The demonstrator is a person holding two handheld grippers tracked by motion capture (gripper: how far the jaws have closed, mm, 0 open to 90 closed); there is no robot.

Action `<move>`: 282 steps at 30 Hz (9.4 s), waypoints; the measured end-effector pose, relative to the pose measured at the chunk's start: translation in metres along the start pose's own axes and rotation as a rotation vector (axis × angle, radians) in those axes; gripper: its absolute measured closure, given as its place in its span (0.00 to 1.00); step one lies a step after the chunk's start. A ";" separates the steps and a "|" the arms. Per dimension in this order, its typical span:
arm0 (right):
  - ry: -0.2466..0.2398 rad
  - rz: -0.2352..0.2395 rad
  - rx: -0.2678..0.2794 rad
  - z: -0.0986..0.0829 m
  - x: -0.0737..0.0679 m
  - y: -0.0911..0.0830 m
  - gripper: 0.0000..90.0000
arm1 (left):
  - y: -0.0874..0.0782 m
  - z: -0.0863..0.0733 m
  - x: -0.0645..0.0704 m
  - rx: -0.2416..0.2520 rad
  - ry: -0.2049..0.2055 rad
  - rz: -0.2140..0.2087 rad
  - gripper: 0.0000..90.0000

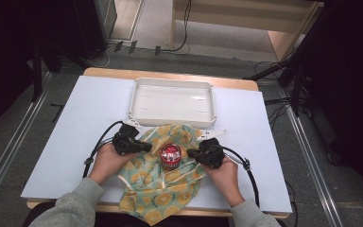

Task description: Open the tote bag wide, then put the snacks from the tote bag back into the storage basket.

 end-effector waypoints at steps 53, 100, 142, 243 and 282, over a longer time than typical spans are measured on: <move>0.014 -0.031 0.043 -0.007 0.014 -0.035 0.99 | -0.058 0.020 0.059 0.129 0.112 -0.040 0.99; -0.068 0.092 -0.044 -0.052 -0.020 -0.033 0.99 | 0.022 0.031 -0.012 0.028 0.007 0.075 1.00; -0.008 0.080 0.076 -0.018 -0.005 -0.048 0.81 | -0.022 0.030 0.026 0.079 0.064 -0.071 0.71; 0.041 0.096 0.101 -0.024 0.010 -0.055 0.49 | 0.034 0.005 0.050 0.050 0.262 -0.184 0.22; 0.038 0.110 0.097 -0.024 0.007 -0.053 0.49 | 0.055 0.007 0.058 0.095 0.340 -0.081 0.28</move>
Point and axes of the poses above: each handheld gripper's, and its own axes: y roughly forward along the jaws, z roughly out of its top, x roughly to its right, the point moved 1 cm from there along y, roughly forward along the jaws, and after that the axes turned 13 degrees about -z, right-handed, at the moved point
